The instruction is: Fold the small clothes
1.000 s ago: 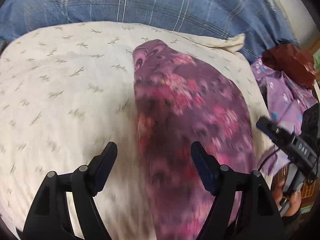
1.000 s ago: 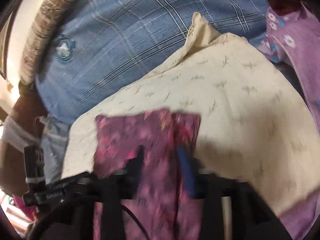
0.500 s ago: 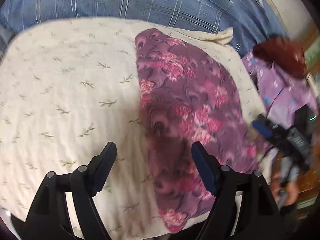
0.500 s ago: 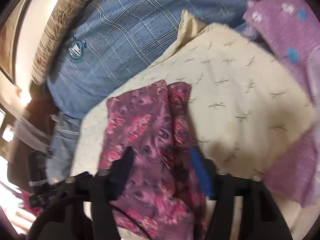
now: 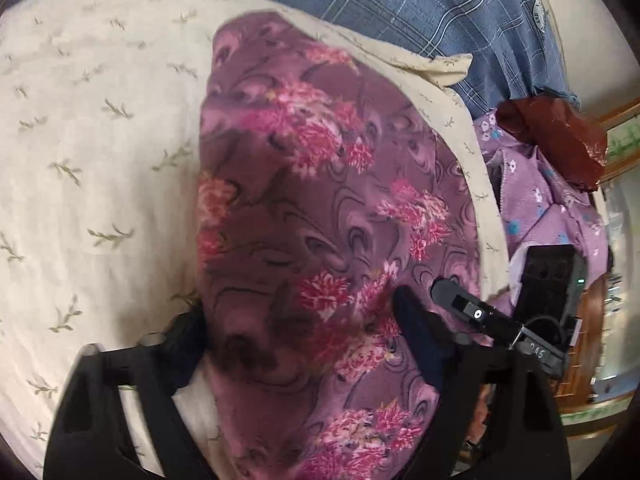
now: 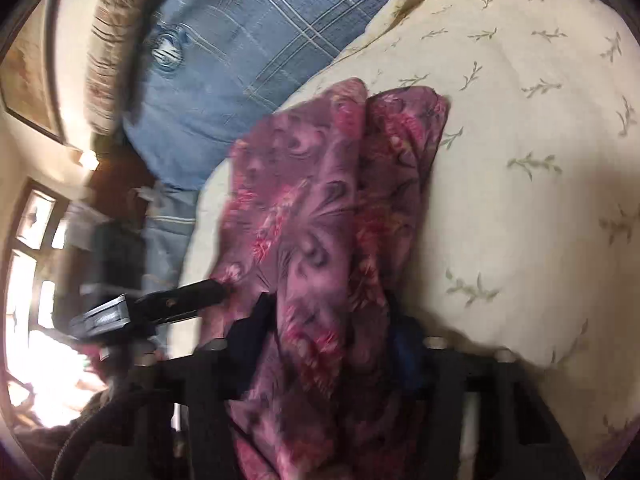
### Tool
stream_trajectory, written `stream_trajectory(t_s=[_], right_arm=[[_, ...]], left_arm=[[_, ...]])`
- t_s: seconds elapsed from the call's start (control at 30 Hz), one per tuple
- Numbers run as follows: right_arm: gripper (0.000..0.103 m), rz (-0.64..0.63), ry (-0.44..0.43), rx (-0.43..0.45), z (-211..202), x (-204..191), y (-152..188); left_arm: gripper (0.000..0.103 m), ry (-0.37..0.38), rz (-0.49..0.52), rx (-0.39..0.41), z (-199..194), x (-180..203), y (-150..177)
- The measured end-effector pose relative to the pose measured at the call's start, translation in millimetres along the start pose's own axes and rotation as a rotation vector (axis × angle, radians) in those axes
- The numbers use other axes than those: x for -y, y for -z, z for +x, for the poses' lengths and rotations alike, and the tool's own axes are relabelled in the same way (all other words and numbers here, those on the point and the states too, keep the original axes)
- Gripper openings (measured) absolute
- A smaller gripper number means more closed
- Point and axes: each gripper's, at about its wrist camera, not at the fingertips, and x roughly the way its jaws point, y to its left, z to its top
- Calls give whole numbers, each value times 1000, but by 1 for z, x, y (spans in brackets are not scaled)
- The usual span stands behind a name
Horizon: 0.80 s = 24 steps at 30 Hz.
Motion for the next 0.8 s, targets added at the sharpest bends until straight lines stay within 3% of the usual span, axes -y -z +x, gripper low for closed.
stream_trajectory(t_s=[0.03, 0.07, 0.1, 0.17, 0.27, 0.37, 0.43, 0.47, 0.53, 0.6, 0.63, 0.67, 0.73, 0.8], right_arm=[[40, -8, 21, 10, -1, -4, -2], [35, -26, 39, 12, -1, -10, -2], [34, -44, 48, 17, -2, -16, -1], [32, -68, 41, 27, -5, -32, 0], [31, -127, 28, 35, 0, -67, 0], [31, -181, -10, 39, 13, -111, -4], [30, -202, -63, 47, 23, -135, -7], [30, -211, -104, 55, 30, -148, -9], [30, -216, -127, 64, 44, -166, -11], [30, -211, -84, 67, 59, -169, -12], [30, -194, -48, 62, 65, -165, -12], [31, -170, 6, 48, 72, -157, -13], [35, -148, 105, 35, 74, -139, -12], [38, -89, 101, -3, 71, -113, -10]], left_arm=[[54, -8, 7, 5, -3, -2, 0], [38, -11, 19, 9, -9, -4, 0], [29, 1, 21, 15, -16, -10, -1], [24, 31, 6, 38, -33, -24, -2], [22, -7, 28, 117, -65, -31, -6], [22, -69, 75, 257, -115, -36, -13], [22, -68, 100, 360, -158, -42, -17], [22, -85, 108, 395, -172, -44, -18], [30, -198, 136, 435, -186, -50, -21], [60, -281, 107, 441, -184, -70, -20], [64, -286, 69, 423, -179, -86, -20], [66, -259, 18, 378, -170, -103, -19], [65, -133, -95, 252, -137, -131, -21], [65, -93, -132, 176, -108, -139, -19]])
